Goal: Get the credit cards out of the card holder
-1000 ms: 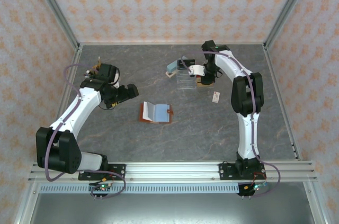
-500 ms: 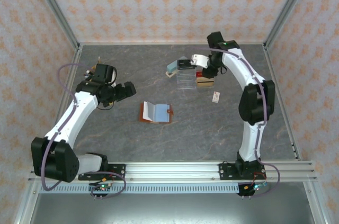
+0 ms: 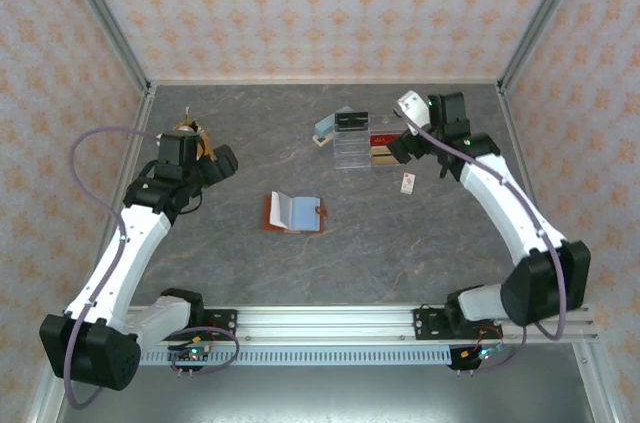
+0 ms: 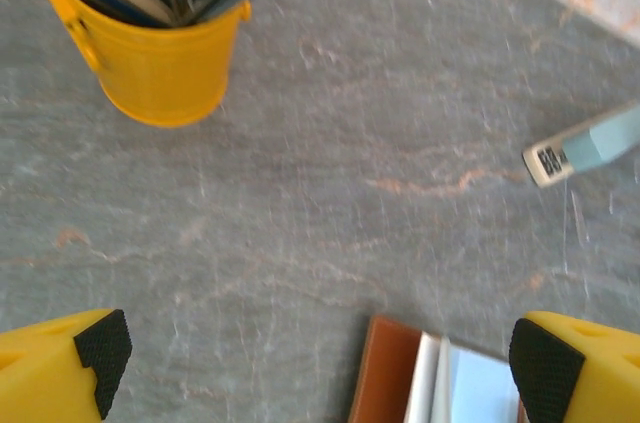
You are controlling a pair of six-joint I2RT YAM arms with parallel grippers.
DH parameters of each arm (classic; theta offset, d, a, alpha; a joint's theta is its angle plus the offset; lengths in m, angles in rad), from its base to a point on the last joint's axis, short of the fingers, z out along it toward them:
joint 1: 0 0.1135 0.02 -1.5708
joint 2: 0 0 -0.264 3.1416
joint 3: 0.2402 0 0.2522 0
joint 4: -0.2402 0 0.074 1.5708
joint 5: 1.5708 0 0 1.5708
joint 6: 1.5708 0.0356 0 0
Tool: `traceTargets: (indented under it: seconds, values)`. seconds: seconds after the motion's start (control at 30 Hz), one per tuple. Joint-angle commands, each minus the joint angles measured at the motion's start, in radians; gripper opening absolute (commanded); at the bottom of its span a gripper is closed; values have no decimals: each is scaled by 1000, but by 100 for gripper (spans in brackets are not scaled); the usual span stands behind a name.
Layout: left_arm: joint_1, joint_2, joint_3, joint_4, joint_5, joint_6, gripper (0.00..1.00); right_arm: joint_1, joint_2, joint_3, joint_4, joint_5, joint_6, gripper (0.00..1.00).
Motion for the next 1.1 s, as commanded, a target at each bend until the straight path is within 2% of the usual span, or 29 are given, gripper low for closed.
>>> traceTargets:
  seconds: [0.0, 0.13, 0.23, 0.37, 0.43, 0.57, 0.83, 1.07]
  values:
    - [7, 21, -28, 89, -160, -14, 100, -6, -91, -131, 236, 209, 217, 100]
    - [8, 45, -111, 215, -264, -39, 100, -6, -180, -287, 329, 390, 404, 100]
    - [8, 37, -209, 362, -322, 48, 100, -7, -225, -419, 430, 485, 507, 100]
    - [7, 19, -304, 480, -423, 132, 100, -22, -241, -535, 517, 522, 591, 100]
    - [7, 20, -353, 562, -432, 186, 100, -52, -237, -566, 531, 535, 674, 100]
    - [7, 40, -438, 719, -430, 282, 100, -96, -224, -658, 643, 525, 747, 100]
    - [6, 80, -571, 1026, -350, 491, 100, -116, -83, -721, 857, 477, 685, 100]
    - [7, 143, -631, 1216, -247, 539, 99, -117, 61, -721, 1033, 362, 572, 100]
